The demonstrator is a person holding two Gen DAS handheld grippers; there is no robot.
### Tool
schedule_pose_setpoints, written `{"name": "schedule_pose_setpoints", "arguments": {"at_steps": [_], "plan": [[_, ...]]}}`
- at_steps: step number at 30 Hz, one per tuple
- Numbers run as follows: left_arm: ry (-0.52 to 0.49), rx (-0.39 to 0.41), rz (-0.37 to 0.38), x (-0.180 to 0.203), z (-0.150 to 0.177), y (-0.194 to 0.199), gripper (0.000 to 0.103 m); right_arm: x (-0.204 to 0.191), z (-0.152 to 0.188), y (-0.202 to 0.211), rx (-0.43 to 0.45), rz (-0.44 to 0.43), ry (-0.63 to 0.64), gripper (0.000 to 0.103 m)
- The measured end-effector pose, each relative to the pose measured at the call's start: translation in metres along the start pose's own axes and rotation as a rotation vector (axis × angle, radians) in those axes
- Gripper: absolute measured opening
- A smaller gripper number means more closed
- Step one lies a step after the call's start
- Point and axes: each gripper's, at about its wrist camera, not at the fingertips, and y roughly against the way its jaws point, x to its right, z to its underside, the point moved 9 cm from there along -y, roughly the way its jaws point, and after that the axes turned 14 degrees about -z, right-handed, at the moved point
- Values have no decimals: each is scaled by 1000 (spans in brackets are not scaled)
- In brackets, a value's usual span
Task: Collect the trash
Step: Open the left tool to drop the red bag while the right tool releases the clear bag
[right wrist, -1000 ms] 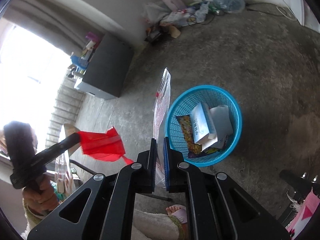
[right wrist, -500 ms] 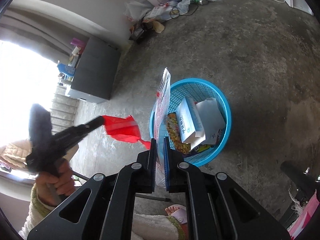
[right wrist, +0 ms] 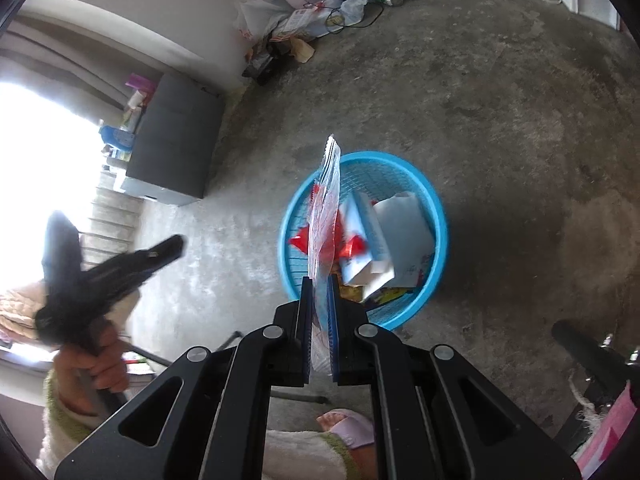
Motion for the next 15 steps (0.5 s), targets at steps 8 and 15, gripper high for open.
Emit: {"name": "schedule_pose_setpoints", "arguments": {"at_steps": [8,15], "plan": [[-54,80,-31,-11,8,65,37,23,-11,-29,-15,220,74,7],[-56,189,-101,-46,21,130,56,53,-25,-90,-65,425,164,20]]}}
